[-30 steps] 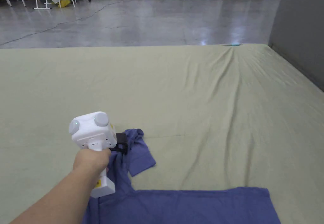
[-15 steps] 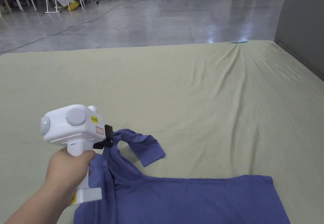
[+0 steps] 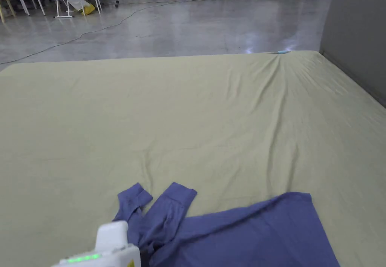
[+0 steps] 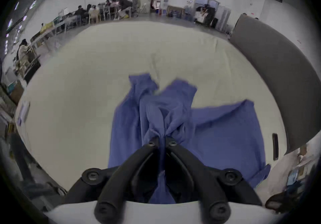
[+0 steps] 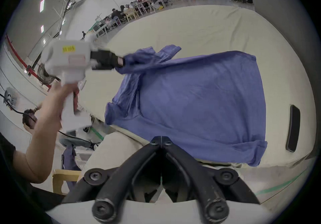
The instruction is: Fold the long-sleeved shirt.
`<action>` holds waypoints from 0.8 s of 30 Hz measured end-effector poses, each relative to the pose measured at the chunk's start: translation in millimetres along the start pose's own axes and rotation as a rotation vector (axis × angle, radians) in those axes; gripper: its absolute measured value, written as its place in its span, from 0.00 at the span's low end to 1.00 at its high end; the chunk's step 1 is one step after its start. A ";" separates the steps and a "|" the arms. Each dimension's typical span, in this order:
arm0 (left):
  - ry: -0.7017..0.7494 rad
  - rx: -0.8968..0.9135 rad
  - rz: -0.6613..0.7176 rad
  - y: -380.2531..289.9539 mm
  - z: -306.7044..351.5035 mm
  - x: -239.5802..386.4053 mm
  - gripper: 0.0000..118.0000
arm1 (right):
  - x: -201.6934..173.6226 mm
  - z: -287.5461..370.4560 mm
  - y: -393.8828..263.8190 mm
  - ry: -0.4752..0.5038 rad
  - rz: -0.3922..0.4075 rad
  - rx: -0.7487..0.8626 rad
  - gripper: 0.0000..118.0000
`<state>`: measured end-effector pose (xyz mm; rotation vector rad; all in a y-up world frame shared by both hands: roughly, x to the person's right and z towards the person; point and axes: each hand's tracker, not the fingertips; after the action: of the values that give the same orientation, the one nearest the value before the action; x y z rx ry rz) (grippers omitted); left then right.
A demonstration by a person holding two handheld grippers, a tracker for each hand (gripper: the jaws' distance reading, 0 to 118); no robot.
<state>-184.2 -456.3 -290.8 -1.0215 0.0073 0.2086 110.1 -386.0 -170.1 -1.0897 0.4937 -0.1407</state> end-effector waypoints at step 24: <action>-0.172 0.019 0.006 -24.1 67.5 -28.8 0.95 | -4.6 0.1 4.0 -0.036 -0.007 0.007 0.00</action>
<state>-214.3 -416.2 -232.2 -0.9823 -0.1440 0.3008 105.6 -382.4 -172.2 -1.0857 0.4574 -0.1286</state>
